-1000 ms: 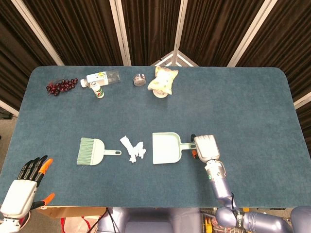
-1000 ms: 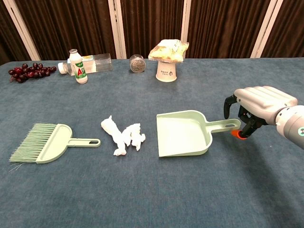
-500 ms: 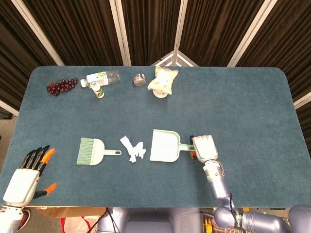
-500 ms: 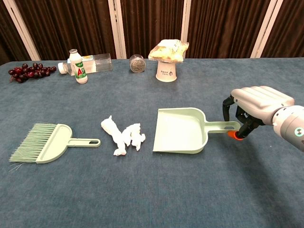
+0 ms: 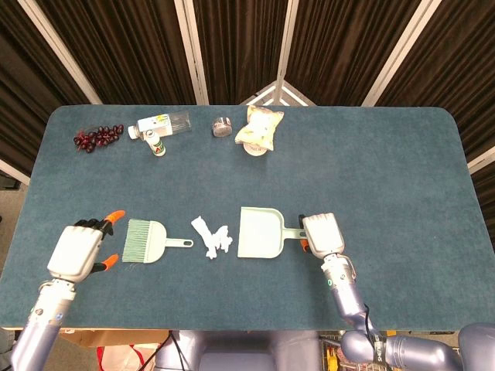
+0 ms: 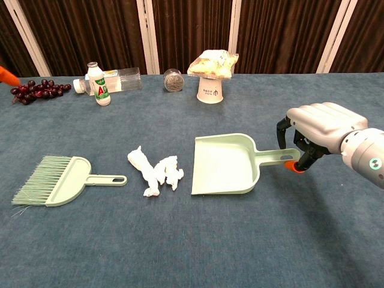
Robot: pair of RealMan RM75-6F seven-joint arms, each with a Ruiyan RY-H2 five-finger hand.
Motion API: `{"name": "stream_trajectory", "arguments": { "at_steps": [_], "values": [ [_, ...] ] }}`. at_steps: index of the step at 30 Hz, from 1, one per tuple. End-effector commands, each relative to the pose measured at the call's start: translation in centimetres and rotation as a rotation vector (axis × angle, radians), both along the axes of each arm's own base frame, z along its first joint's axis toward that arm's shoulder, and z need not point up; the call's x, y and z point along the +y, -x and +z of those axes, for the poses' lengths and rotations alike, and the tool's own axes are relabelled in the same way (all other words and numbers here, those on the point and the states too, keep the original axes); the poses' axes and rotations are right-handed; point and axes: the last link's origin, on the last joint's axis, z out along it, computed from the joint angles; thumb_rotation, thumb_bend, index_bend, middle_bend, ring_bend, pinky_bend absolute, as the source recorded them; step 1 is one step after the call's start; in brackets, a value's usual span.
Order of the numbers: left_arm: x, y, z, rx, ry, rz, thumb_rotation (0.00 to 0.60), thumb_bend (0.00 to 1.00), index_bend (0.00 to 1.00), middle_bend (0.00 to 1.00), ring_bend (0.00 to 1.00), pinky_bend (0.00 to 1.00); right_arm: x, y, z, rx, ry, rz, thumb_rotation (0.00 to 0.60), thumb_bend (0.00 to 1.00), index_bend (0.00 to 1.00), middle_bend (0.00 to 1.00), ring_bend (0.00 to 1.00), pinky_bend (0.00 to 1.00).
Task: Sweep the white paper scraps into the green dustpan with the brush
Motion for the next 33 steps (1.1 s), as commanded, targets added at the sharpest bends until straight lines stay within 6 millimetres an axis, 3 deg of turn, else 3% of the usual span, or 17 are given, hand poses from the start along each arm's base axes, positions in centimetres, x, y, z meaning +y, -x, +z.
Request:
{"name": "stream_trajectory", "arguments": {
  "at_steps": [1, 6, 10, 21, 33],
  "values": [
    [1.3, -1.9, -1.4, 0.007, 0.042, -0.010, 0.600, 0.25, 0.24, 0.55, 0.50, 0.52, -0.1, -0.4, 0.2, -0.003, 0.005, 0.006, 0.600, 0.33, 0.54, 0.91, 0.90, 0.87],
    [2.5, -3.1, -3.1, 0.041, 0.067, -0.005, 0.600, 0.25, 0.35, 0.76, 0.74, 0.78, 0.0, -0.8, 0.3, -0.005, 0.005, 0.014, 0.600, 0.33, 0.54, 0.91, 0.90, 0.87],
    [3.5, -3.7, -5.3, 0.065, 0.092, 0.016, 0.600, 0.25, 0.40, 0.83, 0.83, 0.87, 0.0, -1.1, 0.4, -0.009, 0.007, 0.018, 0.600, 0.33, 0.54, 0.91, 0.90, 0.87],
    [4.7, -4.6, -9.4, 0.106, 0.150, 0.049, 0.600, 0.32, 0.41, 0.87, 0.86, 0.92, 0.0, -1.2, 0.4, -0.004, 0.010, 0.017, 0.600, 0.33, 0.54, 0.91, 0.90, 0.87],
    [5.1, -4.4, -11.8, 0.180, 0.175, 0.048, 0.600, 0.33, 0.42, 0.86, 0.86, 0.92, -0.4, -0.7, 0.1, 0.012, 0.003, 0.011, 0.600, 0.33, 0.54, 0.91, 0.90, 0.87]
  ]
}}
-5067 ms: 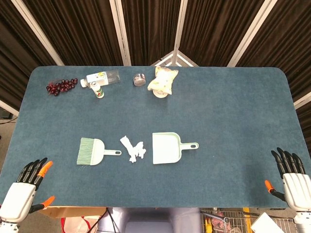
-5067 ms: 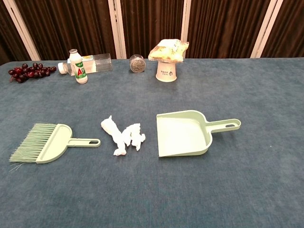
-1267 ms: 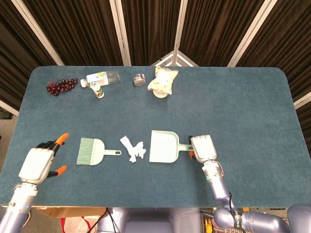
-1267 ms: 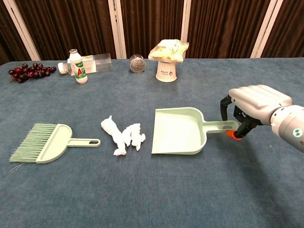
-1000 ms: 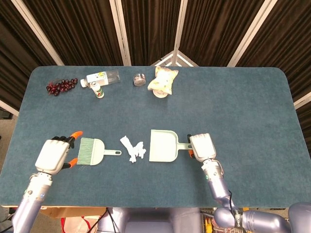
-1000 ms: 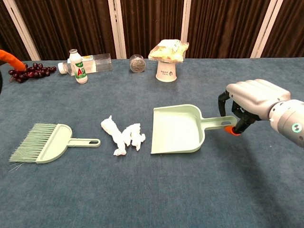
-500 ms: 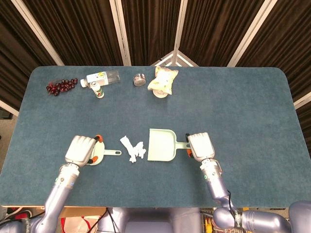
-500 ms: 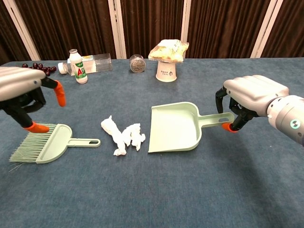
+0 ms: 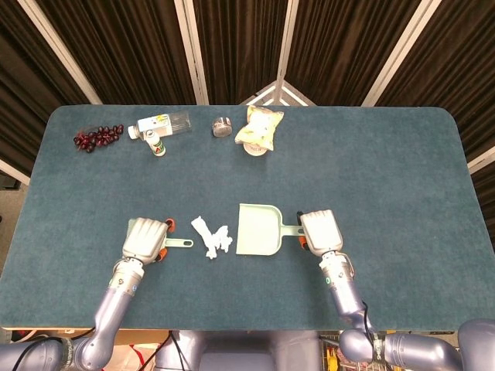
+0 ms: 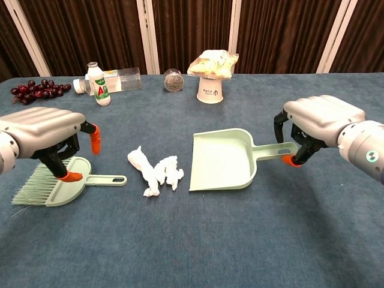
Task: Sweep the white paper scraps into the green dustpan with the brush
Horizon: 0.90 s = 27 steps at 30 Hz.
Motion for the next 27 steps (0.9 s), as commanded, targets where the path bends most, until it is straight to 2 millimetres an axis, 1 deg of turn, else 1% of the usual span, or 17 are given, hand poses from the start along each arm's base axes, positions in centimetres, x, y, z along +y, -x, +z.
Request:
{"name": "stream_trajectory", "arguments": {
  "at_steps": [1, 12, 18, 27],
  "values": [
    [0.1, -0.1, -0.5, 0.020, 0.006, -0.008, 0.600, 0.33, 0.42, 0.86, 0.86, 0.92, -0.1, 0.1, -0.1, 0.004, -0.003, -0.001, 0.600, 0.33, 0.54, 0.91, 0.90, 0.87],
    [0.7, -0.3, -1.4, 0.069, 0.005, -0.021, 0.600, 0.33, 0.44, 0.87, 0.86, 0.92, -0.3, 0.2, -0.2, 0.005, -0.006, 0.002, 0.600, 0.33, 0.54, 0.91, 0.90, 0.87],
    [0.6, 0.1, -2.8, 0.086, 0.019, 0.002, 0.600, 0.33, 0.45, 0.87, 0.86, 0.92, -0.4, -0.2, 0.0, 0.006, -0.001, 0.015, 0.600, 0.33, 0.54, 0.91, 0.90, 0.87],
    [1.0, 0.1, -3.7, 0.075, 0.015, 0.025, 0.600, 0.36, 0.44, 0.87, 0.86, 0.92, -0.4, 0.0, 0.1, 0.008, 0.000, 0.015, 0.600, 0.33, 0.54, 0.91, 0.90, 0.87]
  ]
}}
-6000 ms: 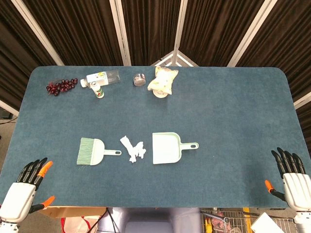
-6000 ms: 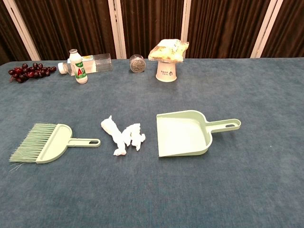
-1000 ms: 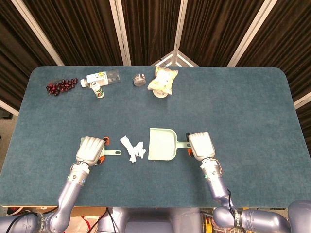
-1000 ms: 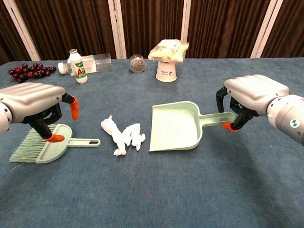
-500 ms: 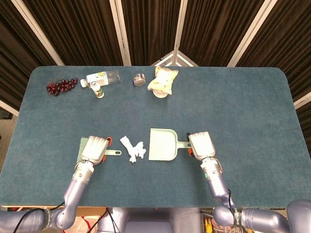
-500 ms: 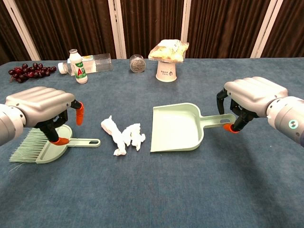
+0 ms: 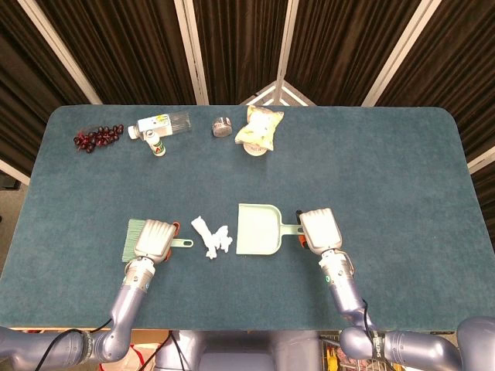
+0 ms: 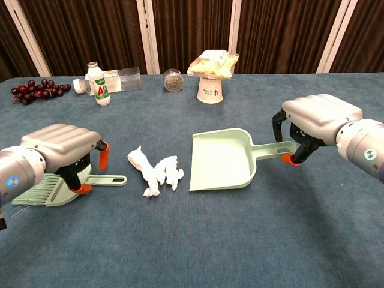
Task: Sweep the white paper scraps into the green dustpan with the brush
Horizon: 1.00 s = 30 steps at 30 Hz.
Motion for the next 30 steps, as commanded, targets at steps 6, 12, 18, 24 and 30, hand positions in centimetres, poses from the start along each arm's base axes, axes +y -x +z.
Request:
{"name": "stream_trajectory", "arguments": {
  "at_steps": [6, 12, 18, 24, 30],
  "values": [
    [-0.04, -0.20, -0.48, -0.009, 0.003, 0.005, 0.600, 0.40, 0.46, 0.88, 0.86, 0.93, -0.07, 0.03, -0.06, 0.003, -0.002, 0.000, 0.600, 0.33, 0.54, 0.91, 0.90, 0.87],
    [-0.17, 0.07, -0.71, -0.004, 0.005, 0.018, 0.600, 0.42, 0.48, 0.89, 0.87, 0.93, -0.11, -0.06, -0.03, 0.005, -0.001, 0.003, 0.600, 0.33, 0.54, 0.91, 0.90, 0.87],
    [-0.24, 0.43, -0.72, 0.004, 0.004, 0.024, 0.600, 0.42, 0.48, 0.89, 0.87, 0.93, -0.24, -0.29, 0.01, 0.005, 0.003, 0.006, 0.600, 0.34, 0.54, 0.91, 0.90, 0.87],
    [-0.22, 0.64, -0.65, 0.005, 0.002, 0.030, 0.600, 0.42, 0.49, 0.89, 0.87, 0.93, -0.07, -0.28, 0.20, 0.005, 0.006, 0.007, 0.600, 0.34, 0.54, 0.91, 0.90, 0.87],
    [-0.24, 0.74, -0.69, -0.002, 0.002, 0.042, 0.600, 0.55, 0.66, 0.93, 0.90, 0.94, -0.06, -0.32, 0.14, 0.010, 0.004, 0.008, 0.600, 0.34, 0.54, 0.91, 0.90, 0.87]
  ]
}}
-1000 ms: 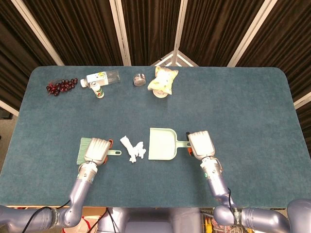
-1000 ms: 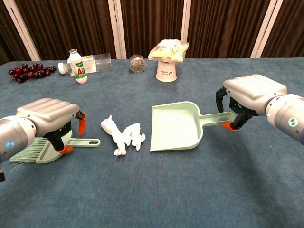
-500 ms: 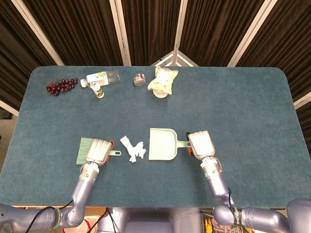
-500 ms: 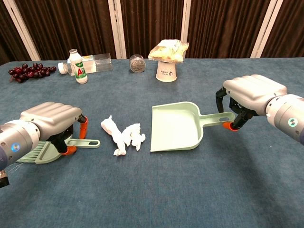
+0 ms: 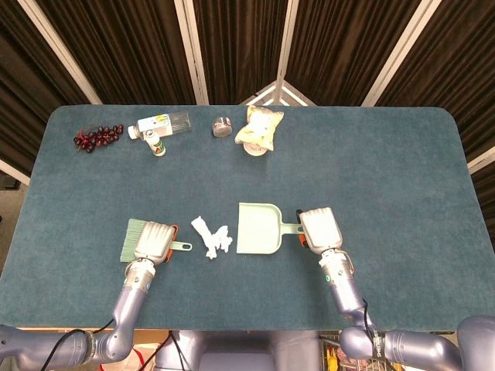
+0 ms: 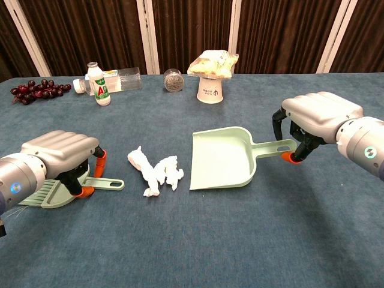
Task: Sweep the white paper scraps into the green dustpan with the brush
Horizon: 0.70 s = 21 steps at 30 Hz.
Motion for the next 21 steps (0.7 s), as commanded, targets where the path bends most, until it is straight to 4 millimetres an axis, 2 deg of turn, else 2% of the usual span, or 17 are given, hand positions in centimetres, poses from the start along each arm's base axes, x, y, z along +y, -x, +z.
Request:
{"name": "stream_trajectory", "arguments": {
  "at_steps": [1, 5, 21],
  "values": [
    [0.0, 0.0, 0.0, -0.009, -0.003, 0.003, 0.600, 0.59, 0.67, 0.93, 0.90, 0.95, 0.0, 0.0, 0.0, 0.001, -0.001, 0.000, 0.600, 0.34, 0.54, 0.91, 0.90, 0.87],
    [0.1, -0.5, 0.3, -0.055, -0.029, -0.003, 0.600, 0.64, 0.69, 0.94, 0.91, 0.95, 0.1, 0.0, -0.1, 0.005, -0.005, 0.001, 0.600, 0.34, 0.54, 0.91, 0.90, 0.87],
    [1.1, -3.8, 3.0, -0.257, -0.126, -0.067, 0.600, 0.64, 0.74, 0.98, 0.94, 0.97, 0.2, -0.9, -0.4, 0.032, -0.037, 0.032, 0.600, 0.34, 0.55, 0.91, 0.90, 0.87]
  ]
}}
